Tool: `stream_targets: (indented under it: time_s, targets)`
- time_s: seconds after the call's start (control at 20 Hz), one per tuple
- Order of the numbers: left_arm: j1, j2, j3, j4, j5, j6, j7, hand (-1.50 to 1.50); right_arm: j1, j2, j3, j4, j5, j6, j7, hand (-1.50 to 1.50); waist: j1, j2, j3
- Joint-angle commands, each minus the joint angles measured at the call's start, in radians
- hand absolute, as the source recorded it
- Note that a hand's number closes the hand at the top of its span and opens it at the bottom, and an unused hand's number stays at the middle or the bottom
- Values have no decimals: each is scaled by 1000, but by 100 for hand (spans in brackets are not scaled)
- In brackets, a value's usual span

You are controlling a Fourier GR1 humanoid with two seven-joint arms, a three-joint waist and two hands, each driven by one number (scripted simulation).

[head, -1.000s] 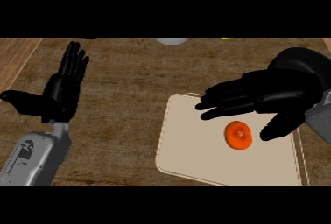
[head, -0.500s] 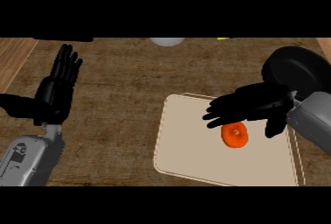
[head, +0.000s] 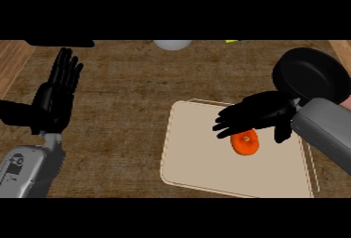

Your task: Pick the squash from the tray and place it in the pot

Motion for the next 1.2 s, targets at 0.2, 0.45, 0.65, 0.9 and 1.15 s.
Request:
stream_targets:
  time_s: [0.2,0.45,0.65,0.9,1.15]
  targets:
    - [21,-7,26,-35,-11,-5,19,0,-16,111,-14,187,103,-43,-167,-150,-16,-6,0]
    - [83,-7,32,-63,-16,-25,5,0,37,171,-1,268,147,-93,-151,-150,-16,-7,0]
    - [11,9,53,-77,2,-37,85,0,13,273,-7,311,170,-87,-119,-150,-13,-6,0]
    - [129,-36,31,-111,-29,-42,-4,0,74,294,0,340,209,-151,-137,-150,-15,-7,0]
    - [16,-47,39,-12,-54,-29,14,0,81,288,34,322,242,-167,-217,150,-27,-3,0]
